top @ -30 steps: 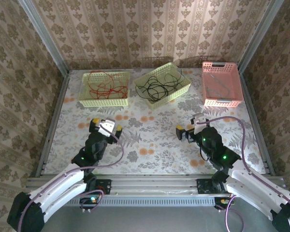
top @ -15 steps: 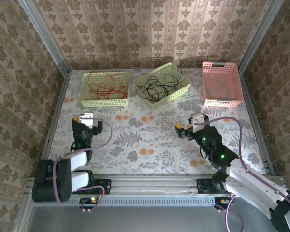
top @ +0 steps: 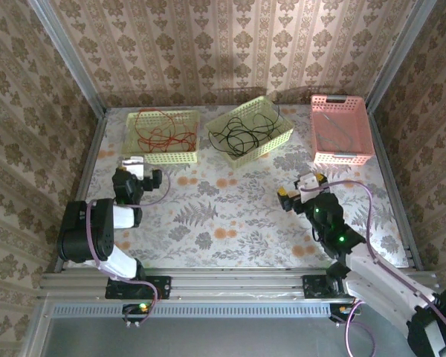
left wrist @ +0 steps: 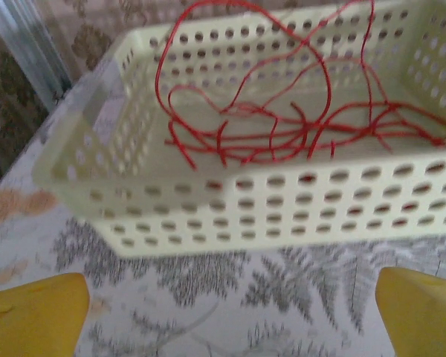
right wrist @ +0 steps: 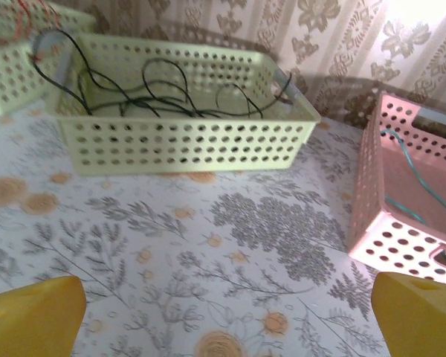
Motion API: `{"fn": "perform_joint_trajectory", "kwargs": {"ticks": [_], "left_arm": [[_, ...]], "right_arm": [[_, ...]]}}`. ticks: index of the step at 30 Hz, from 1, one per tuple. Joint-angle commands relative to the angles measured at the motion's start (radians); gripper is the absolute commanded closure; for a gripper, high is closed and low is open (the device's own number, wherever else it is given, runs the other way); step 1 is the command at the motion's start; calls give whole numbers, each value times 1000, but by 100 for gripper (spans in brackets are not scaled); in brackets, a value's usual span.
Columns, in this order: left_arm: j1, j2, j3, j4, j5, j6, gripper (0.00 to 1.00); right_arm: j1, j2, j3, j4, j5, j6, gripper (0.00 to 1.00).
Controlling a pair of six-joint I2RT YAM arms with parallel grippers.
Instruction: Untangle the cables
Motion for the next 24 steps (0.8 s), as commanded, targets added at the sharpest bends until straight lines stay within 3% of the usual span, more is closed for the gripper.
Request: {"fn": "perform_joint_trajectory", "kwargs": {"ticks": [1,10,13,17,20,21,24], "left_arm": [[6,-4,23,-89,17,-7,0],[-1,-5,23,-86,6,-3,0],[-1,-5,23,-85,5,-3,0],[-1,-5,23,-85,5,-4,0],[-2,-5,23,-85,4,-4,0],[-2,-5,23,-85,3,-3,0],[-3,-5,23,-85,3,-3,0]], "right_arm": [[-61,56,-14,137,4,-65,0],[-287,245,-1,319,-151,8,0],[-324,375,-9,506,-172,95,0],[-351,581,-12,670,-217,91,0],[-366,826,-46,988,-219,105,0],[-356,829,-43,989,-189,101,0],[-371,767,80,669,-200,119,0]]}}
